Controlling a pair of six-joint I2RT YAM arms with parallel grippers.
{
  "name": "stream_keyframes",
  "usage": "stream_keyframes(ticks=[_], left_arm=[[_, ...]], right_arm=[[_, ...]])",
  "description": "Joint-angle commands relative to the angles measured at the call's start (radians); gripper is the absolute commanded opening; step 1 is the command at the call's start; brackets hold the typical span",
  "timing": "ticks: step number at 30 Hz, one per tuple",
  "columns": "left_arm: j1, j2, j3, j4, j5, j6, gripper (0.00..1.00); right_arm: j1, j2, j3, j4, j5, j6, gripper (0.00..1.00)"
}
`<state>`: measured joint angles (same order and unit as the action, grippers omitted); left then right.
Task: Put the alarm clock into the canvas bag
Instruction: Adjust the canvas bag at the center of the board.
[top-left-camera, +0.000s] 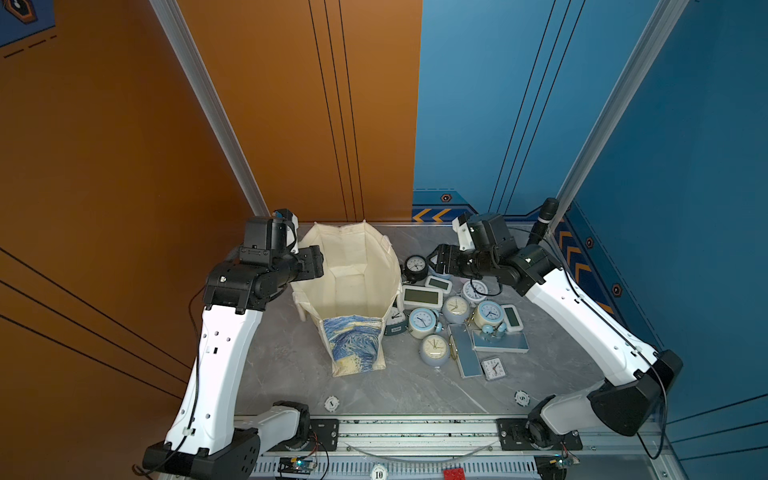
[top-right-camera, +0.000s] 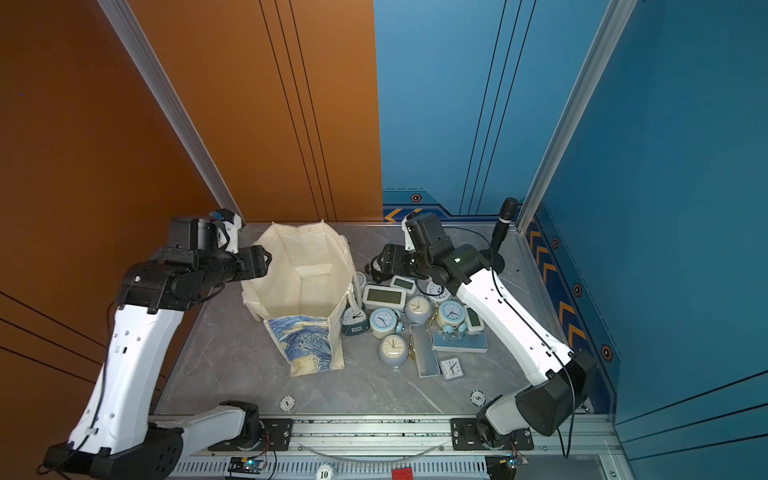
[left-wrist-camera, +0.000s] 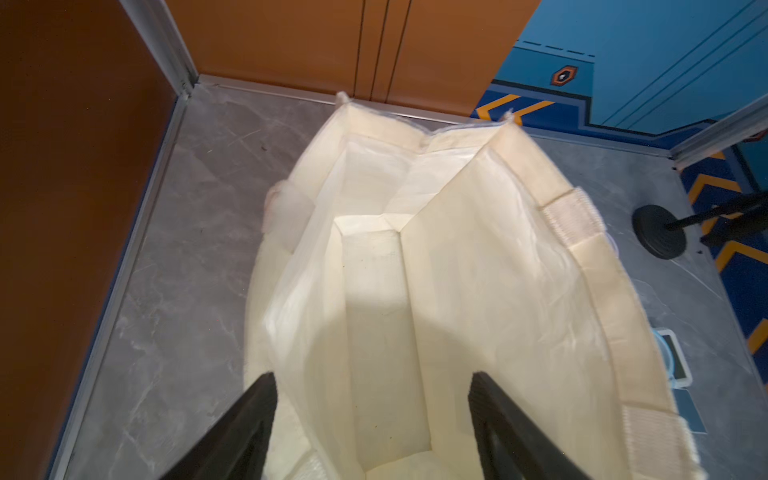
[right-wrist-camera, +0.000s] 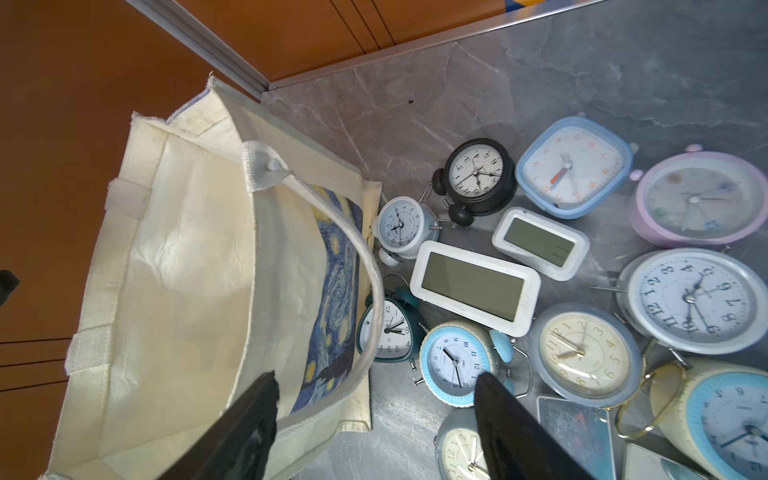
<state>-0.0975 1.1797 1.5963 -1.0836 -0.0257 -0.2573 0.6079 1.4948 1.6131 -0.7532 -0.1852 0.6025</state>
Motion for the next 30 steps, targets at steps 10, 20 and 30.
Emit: stream_keyframes(ticks=[10, 20, 30], left_arm=[[0.257, -0.024, -0.261, 0.082, 0.288, 0.001, 0.47], [0.272, 0.048, -0.223, 0.238, 0.343, 0.059, 0.0], [0.267, 0.014, -0.307, 0.314, 0.293, 0.1, 0.0]], right_arm=[[0.137, 0.269, 0.248, -0.048, -0.123, -0.043, 0.53], [0.211, 0.325, 0.325, -0.046, -0.122, -0.013, 0.0], [0.244, 0.288, 0.292, -0.05, -0.087, 0.009, 0.0]])
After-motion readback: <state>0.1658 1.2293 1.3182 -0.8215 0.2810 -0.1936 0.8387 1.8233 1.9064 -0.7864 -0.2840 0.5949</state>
